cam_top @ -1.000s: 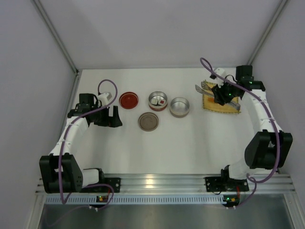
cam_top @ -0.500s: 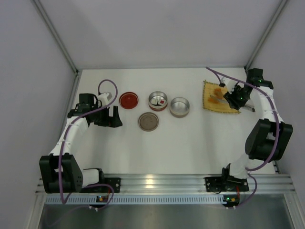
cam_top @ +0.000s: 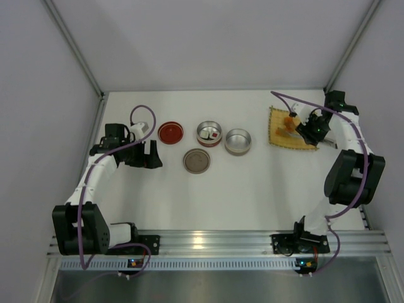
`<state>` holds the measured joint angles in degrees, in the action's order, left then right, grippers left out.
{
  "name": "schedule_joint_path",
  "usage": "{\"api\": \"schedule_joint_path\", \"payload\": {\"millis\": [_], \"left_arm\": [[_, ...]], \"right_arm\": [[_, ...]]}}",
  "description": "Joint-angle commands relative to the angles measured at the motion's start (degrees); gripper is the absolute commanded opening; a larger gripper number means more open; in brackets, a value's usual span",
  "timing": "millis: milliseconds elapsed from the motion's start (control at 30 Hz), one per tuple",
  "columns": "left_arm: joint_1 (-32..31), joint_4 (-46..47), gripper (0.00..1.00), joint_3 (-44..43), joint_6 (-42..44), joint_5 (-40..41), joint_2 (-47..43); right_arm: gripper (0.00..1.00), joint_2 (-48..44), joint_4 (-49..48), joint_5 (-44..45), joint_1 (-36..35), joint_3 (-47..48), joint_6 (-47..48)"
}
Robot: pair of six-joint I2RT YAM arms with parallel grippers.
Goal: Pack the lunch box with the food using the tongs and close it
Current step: Pick up the fake food from the plate.
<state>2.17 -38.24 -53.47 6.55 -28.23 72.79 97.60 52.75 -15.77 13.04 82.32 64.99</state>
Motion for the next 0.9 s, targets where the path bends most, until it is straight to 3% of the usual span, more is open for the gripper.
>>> {"api": "schedule_joint_path", "payload": {"millis": [0,867], "left_arm": [[0.37,-0.08,0.98,-2.07,0.40,-1.66,0.59],[0.37,0.01,0.98,-1.72,0.22,-1.13,1.30]], "right_arm": [[0.46,0.83,-1.51,-0.58,0.76,3.19,1.63],[0.48,3.65,-2.39,-0.31,0.76,8.20,1.81]]}}
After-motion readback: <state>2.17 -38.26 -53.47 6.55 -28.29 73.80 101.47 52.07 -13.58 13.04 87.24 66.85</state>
